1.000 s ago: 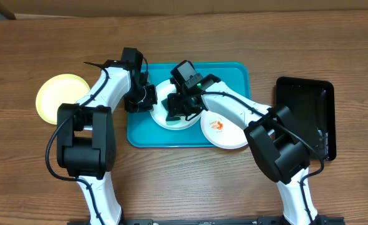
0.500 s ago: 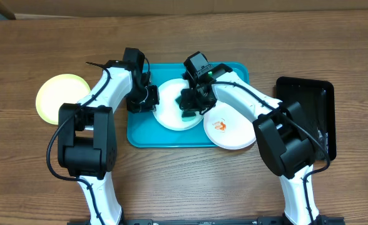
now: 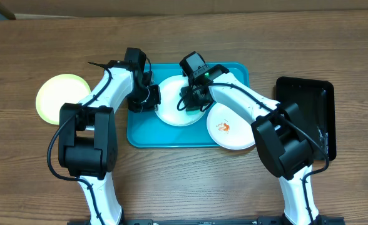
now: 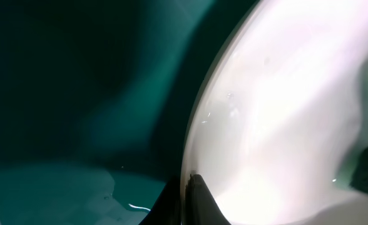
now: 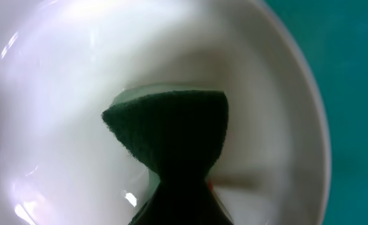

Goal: Clean dirty plates on tray and stack at the side
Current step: 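Scrub the white plate with the sponge in the right gripper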

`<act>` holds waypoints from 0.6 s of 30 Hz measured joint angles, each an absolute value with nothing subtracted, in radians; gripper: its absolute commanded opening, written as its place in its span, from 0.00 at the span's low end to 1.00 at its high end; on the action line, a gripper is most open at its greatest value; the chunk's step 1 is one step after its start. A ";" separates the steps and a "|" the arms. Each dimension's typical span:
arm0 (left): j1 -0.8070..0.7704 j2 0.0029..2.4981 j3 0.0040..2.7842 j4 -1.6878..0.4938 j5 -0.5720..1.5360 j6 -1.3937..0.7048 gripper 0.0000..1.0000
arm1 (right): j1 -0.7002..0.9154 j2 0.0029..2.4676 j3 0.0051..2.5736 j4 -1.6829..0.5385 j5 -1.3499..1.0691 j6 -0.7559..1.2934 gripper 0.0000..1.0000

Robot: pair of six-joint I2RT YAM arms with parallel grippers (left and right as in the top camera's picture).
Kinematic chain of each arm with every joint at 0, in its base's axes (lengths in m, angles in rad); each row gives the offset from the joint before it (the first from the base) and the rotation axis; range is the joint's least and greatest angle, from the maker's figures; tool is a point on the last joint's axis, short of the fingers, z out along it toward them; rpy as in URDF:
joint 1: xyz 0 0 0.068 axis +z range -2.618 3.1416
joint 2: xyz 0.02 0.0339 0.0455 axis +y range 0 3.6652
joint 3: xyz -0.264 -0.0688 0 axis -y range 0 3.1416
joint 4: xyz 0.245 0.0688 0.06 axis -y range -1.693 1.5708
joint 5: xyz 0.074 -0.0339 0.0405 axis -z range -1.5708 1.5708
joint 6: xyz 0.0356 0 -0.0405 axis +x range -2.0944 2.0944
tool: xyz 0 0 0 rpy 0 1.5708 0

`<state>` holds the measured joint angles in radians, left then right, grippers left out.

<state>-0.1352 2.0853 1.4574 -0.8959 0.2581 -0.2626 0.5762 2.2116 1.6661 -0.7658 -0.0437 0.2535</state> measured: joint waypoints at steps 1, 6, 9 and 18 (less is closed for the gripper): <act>-0.135 2.085 1.457 -0.896 0.257 -0.263 0.04 | 0.573 2.212 1.663 -0.743 -0.041 0.245 0.04; -0.130 2.085 1.458 -0.897 0.254 -0.263 0.04 | 0.564 2.221 1.654 -0.619 -0.037 0.222 0.04; -0.126 2.085 1.457 -0.899 0.249 -0.263 0.04 | 0.573 2.226 1.652 -0.586 -0.067 0.214 0.04; -0.115 2.085 1.458 -0.926 0.216 -0.258 0.04 | 0.660 2.228 1.662 -0.696 -0.078 0.201 0.04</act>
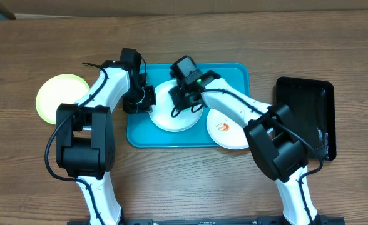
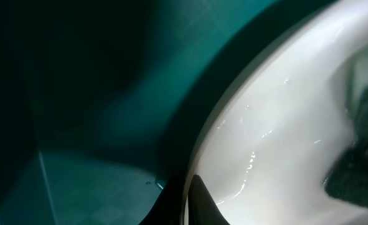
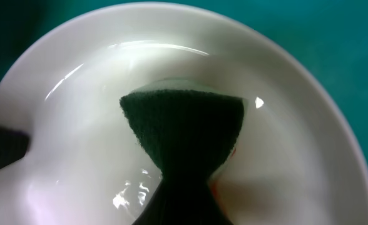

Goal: Clean dirty plates on tray and stack at the side
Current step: 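Scrub the white plate with the sponge in the right gripper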

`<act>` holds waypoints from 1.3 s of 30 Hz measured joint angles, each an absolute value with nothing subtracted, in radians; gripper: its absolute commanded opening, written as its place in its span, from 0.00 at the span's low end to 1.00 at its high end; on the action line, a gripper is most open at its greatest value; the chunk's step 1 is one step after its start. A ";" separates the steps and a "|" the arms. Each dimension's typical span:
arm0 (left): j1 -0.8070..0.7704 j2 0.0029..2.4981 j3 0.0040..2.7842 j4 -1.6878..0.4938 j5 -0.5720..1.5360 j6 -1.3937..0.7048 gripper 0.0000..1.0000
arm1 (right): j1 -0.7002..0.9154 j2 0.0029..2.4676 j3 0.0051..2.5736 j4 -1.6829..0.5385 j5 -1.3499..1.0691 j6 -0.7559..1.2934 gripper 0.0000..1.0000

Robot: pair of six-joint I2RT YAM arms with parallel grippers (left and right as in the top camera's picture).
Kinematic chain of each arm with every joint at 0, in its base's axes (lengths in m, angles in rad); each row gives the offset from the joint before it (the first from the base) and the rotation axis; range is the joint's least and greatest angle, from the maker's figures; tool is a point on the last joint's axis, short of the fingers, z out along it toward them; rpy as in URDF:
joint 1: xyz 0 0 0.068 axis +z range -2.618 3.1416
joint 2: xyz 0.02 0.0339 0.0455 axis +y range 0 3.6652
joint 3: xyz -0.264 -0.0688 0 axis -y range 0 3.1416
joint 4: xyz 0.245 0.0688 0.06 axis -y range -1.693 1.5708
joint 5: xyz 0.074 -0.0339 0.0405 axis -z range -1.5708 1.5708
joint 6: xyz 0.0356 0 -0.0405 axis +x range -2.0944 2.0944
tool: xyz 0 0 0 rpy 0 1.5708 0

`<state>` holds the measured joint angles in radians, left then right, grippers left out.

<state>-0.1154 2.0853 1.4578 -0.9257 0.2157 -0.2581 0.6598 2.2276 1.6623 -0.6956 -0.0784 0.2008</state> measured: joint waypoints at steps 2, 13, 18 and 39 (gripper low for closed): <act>-0.115 2.085 1.457 -0.929 0.215 -0.256 0.04 | 0.678 2.225 1.668 -0.738 -0.078 0.195 0.04; -0.141 2.085 1.454 -0.935 0.256 -0.238 0.04 | 0.690 2.212 1.689 -0.945 0.003 0.186 0.04; -0.143 2.085 1.454 -0.924 0.270 -0.236 0.04 | 0.670 2.212 1.691 -0.927 0.016 0.184 0.04; -0.124 2.085 1.454 -0.908 0.250 -0.258 0.04 | 0.594 2.248 1.700 -0.707 -0.289 0.165 0.04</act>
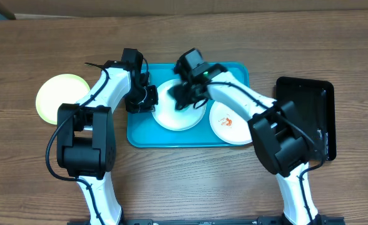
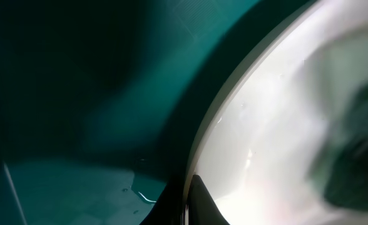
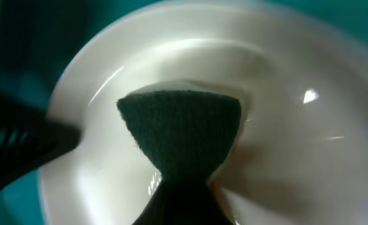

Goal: Clean dirty plates on tray and stack at the side

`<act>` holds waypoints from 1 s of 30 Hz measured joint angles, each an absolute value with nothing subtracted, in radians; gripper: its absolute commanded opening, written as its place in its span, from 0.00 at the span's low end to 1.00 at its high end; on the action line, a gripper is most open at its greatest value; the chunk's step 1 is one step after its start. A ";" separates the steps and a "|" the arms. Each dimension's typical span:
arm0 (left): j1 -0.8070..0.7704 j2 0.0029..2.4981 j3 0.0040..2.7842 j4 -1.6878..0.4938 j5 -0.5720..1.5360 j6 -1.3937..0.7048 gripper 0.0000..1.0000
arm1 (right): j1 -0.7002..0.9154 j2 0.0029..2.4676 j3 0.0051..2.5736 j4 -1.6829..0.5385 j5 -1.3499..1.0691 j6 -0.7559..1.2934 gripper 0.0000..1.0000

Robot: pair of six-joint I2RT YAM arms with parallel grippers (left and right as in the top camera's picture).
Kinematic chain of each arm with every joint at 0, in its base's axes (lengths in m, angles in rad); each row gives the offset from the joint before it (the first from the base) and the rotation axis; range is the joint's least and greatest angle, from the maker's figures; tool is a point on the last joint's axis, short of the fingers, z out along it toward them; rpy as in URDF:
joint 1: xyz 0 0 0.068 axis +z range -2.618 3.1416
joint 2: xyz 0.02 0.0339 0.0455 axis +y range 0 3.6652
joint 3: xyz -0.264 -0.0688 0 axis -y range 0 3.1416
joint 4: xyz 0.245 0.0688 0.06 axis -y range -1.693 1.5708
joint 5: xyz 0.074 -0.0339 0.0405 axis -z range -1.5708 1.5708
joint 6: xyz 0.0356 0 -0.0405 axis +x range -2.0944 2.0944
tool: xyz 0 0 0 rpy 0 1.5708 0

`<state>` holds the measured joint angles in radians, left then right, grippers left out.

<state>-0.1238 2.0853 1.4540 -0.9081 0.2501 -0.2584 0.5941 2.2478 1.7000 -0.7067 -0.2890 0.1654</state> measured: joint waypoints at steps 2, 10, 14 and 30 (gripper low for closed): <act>-0.124 2.085 1.454 -0.910 0.250 -0.258 0.04 | 0.629 2.248 1.701 -0.759 -0.324 0.144 0.04; -0.124 2.085 1.454 -0.918 0.251 -0.258 0.04 | 0.674 2.247 1.716 -0.929 -0.352 0.115 0.04; -0.125 2.085 1.454 -0.916 0.258 -0.259 0.04 | 0.636 2.226 1.720 -0.984 -0.304 0.129 0.04; -0.116 2.085 1.630 -1.070 0.120 -0.259 0.04 | 0.265 1.843 1.789 -1.116 -0.168 0.178 0.04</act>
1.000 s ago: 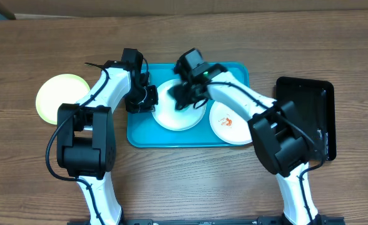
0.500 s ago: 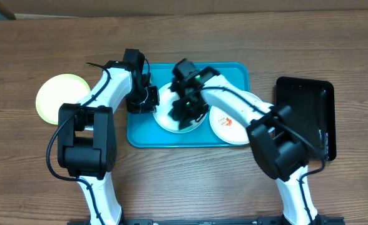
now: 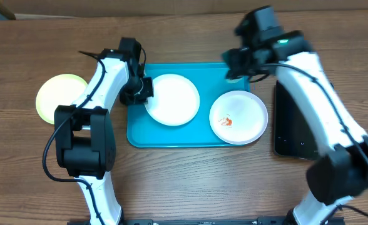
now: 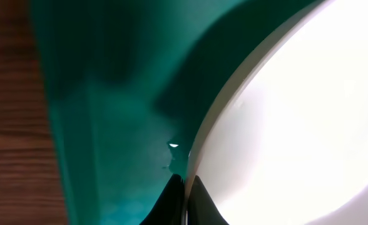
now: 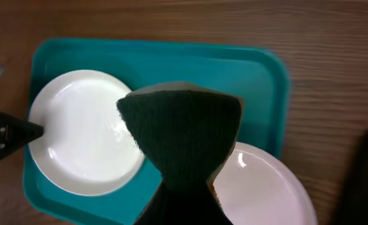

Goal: Clean dirty plates on tray and stack at the side

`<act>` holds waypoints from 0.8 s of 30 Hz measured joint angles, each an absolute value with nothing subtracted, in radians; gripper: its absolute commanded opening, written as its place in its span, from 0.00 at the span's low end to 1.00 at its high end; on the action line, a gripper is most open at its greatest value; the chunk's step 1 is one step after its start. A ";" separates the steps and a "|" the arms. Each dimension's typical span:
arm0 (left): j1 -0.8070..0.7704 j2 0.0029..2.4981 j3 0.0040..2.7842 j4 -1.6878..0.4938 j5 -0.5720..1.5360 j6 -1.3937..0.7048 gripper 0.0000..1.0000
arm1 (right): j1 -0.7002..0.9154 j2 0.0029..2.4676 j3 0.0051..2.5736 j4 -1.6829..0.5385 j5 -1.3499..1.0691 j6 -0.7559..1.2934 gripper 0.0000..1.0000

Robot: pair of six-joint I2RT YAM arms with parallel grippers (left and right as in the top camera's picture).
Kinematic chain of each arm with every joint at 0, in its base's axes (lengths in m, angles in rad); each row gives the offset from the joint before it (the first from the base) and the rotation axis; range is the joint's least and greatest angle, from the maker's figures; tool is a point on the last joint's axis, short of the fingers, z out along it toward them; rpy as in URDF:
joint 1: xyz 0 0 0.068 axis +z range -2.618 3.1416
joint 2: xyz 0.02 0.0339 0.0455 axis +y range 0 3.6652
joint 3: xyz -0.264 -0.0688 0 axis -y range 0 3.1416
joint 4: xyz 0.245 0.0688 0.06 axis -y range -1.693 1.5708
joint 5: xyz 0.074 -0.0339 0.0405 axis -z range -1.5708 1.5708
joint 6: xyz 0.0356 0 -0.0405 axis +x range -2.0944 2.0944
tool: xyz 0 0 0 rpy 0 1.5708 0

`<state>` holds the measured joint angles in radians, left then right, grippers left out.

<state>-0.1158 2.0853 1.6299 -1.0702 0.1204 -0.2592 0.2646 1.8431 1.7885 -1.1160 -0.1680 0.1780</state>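
Observation:
A clean-looking white plate lies on the left half of the teal tray. My left gripper is shut on that plate's left rim. A second white plate with an orange-red smear sits at the tray's right end. My right gripper is raised over the tray's far right corner, shut on a dark green sponge. In the right wrist view both plates lie below the sponge.
A yellow-green plate rests on the wooden table left of the tray. A black tray lies at the right, partly under my right arm.
My right gripper was pressing the sponge inside the left white plate; it now holds the sponge high over the tray's far right corner. The plate's whole face shows. My left gripper keeps its grip.
At each earlier moment my left gripper pinched the left plate's rim while my right gripper held the sponge inside that plate, at differing spots. The plate sat a little differently each time. Now the sponge is off the plate and up above the tray.

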 measured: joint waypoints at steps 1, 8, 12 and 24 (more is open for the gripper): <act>-0.116 2.085 1.638 -1.074 0.113 -0.259 0.04 | 0.250 1.834 1.789 -1.125 -0.167 0.182 0.04; -0.116 2.062 1.692 -1.088 0.005 -0.259 0.04 | 0.057 1.824 1.791 -1.250 -0.163 0.183 0.04; -0.116 1.991 1.692 -1.088 -0.080 -0.260 0.04 | -0.016 1.824 1.791 -1.288 -0.156 0.144 0.04; -0.259 1.829 1.700 -1.088 -0.511 -0.260 0.04 | -0.117 1.824 1.790 -1.321 -0.148 0.088 0.04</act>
